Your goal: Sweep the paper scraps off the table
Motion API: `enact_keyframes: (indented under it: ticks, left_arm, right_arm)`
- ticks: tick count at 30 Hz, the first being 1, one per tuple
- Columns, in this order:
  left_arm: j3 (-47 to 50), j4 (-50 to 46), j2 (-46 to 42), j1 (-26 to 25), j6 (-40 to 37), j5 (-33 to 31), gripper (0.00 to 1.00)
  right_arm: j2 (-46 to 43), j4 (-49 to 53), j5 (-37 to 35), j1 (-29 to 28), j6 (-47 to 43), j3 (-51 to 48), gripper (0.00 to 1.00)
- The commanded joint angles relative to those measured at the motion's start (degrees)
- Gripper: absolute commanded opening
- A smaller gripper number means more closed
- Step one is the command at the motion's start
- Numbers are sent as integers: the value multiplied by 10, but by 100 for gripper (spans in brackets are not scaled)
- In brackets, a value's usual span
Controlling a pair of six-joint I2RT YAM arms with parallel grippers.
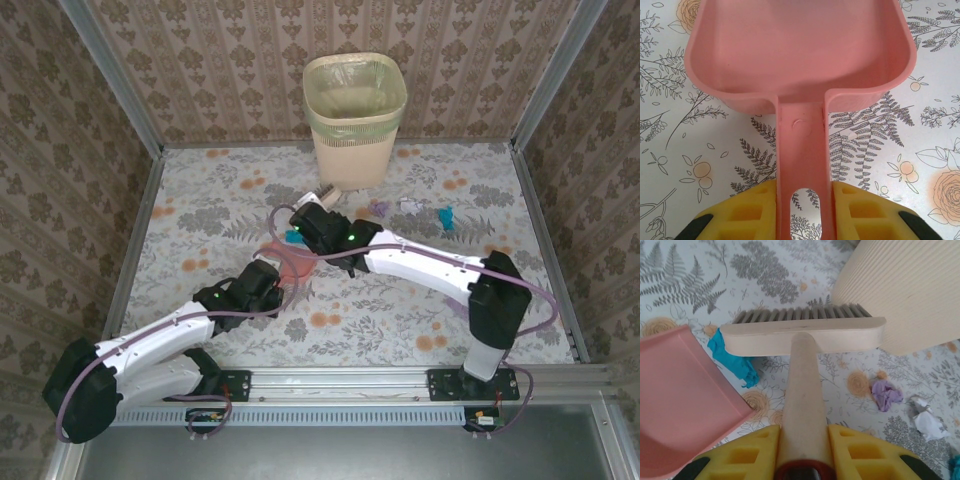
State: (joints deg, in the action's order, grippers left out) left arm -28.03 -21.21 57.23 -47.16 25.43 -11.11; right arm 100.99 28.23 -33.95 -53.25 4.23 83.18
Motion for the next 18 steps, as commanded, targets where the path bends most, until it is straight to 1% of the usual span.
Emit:
enact_keyframes:
  ticks: [1,4,10,14,16,18]
  left_arm:
    - [-1,-11,-9,3,-2,-2,0]
    - [-1,-11,-8,3,-2,-2,0]
    - [-3,-10,-3,4,-2,3,0]
    - [-3,-8,-2,4,-3,4,0]
    - [-2,-8,-2,4,-3,4,0]
    - [-1,-8,-5,3,-3,5,0]
  right_arm:
    - [0,36,8,-3,-11,16,0]
    - [-33,27,47,-11,-12,-26,0]
    - [-128,-7,129,-41,-4,-130,0]
    - [-180,-11,171,-48,20,-157,0]
    - [-207,-26,171,-47,32,-172,0]
    - [-232,-35,151,-42,51,-179,0]
